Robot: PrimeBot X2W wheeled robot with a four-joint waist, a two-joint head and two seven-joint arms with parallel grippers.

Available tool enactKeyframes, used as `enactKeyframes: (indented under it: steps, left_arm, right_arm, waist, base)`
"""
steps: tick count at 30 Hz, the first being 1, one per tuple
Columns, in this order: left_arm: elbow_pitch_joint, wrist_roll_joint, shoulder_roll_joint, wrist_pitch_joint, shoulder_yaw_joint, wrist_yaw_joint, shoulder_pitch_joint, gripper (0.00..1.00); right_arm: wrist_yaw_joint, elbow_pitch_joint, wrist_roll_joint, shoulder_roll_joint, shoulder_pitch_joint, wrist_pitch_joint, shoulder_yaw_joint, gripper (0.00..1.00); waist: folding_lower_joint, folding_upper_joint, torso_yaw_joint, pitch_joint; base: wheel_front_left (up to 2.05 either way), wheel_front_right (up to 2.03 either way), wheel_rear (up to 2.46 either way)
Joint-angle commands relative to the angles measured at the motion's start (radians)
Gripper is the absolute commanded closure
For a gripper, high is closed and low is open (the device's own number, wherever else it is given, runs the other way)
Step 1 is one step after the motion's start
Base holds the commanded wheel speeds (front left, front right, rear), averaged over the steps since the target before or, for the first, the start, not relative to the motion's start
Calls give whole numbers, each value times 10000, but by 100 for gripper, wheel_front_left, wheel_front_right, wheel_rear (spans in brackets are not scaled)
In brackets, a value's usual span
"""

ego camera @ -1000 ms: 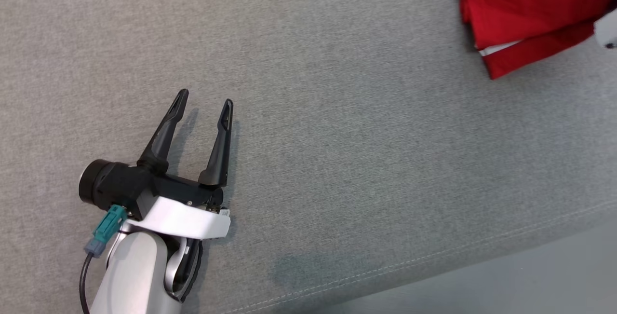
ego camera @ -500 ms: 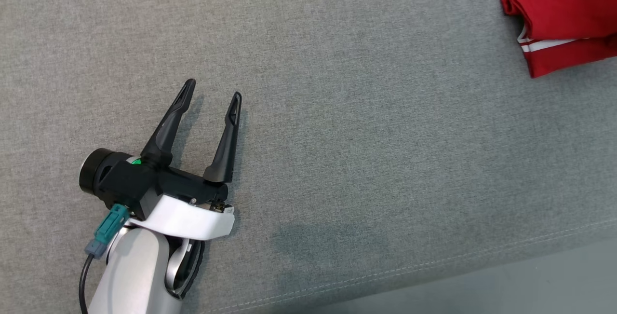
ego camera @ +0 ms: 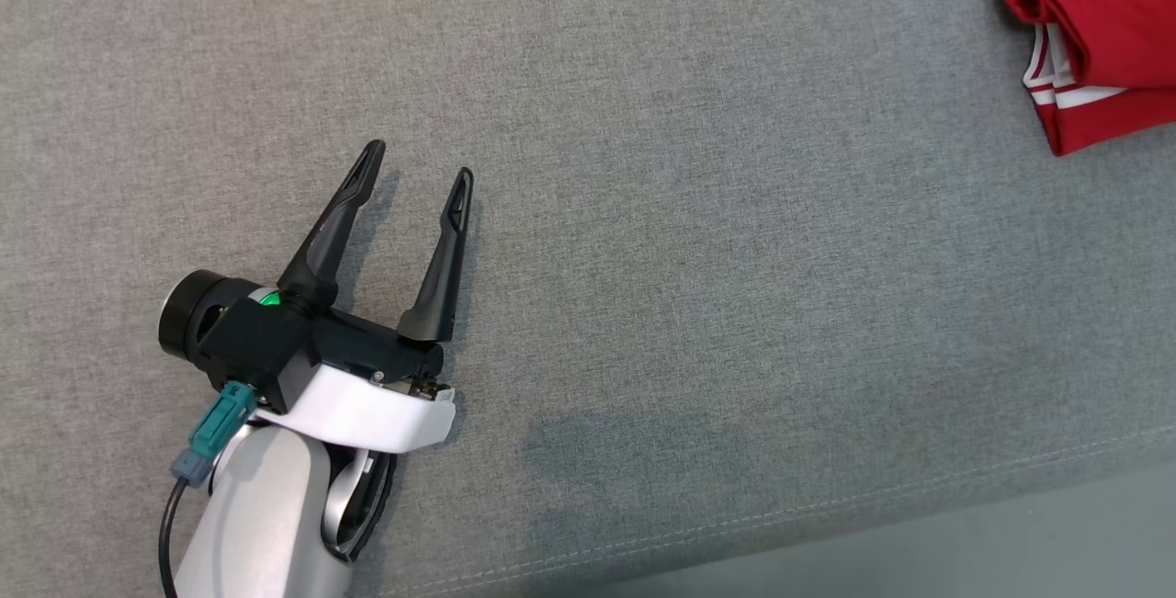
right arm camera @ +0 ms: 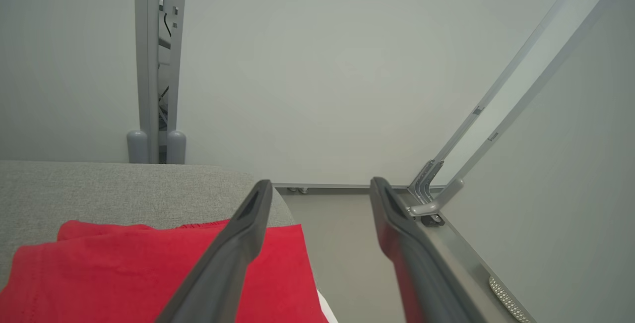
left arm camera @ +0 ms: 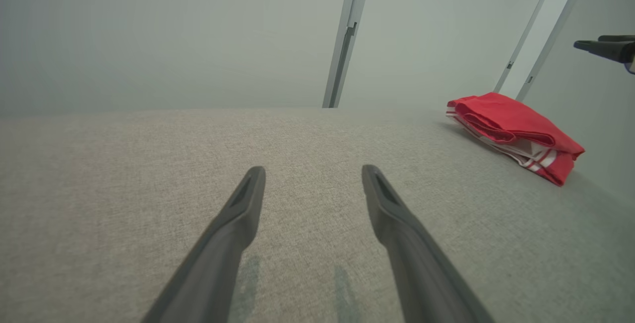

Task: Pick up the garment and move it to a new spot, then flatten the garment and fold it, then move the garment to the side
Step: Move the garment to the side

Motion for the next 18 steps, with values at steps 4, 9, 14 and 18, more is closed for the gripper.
enactKeyframes:
  steps: [4,9,14,18]
  left_arm:
    - [-198,-36,29,-48,304,-50,-247,0]
    - [-51,-109,-56,-48,397,51,-153,0]
    - [77,-219,-142,-48,479,180,49,0]
    - [243,-388,-198,-48,576,287,259,0]
  right_arm:
    - [-2,-994,-1094,610,409,-120,-1043,0]
    - [-2,-1509,-971,1918,918,-120,-1244,0]
    - [-2,-1980,-112,2576,1625,-120,-151,0]
    - [-2,-2436,640,2700,2345,-120,969,0]
  waist:
    - [0,0,34,-277]
    - [0,0,153,-763]
    - [0,0,335,-1351]
    - [0,0,498,-1866]
  base:
    - [0,0,0]
    - [0,0,0]
    - [0,0,0]
    - [0,0,0]
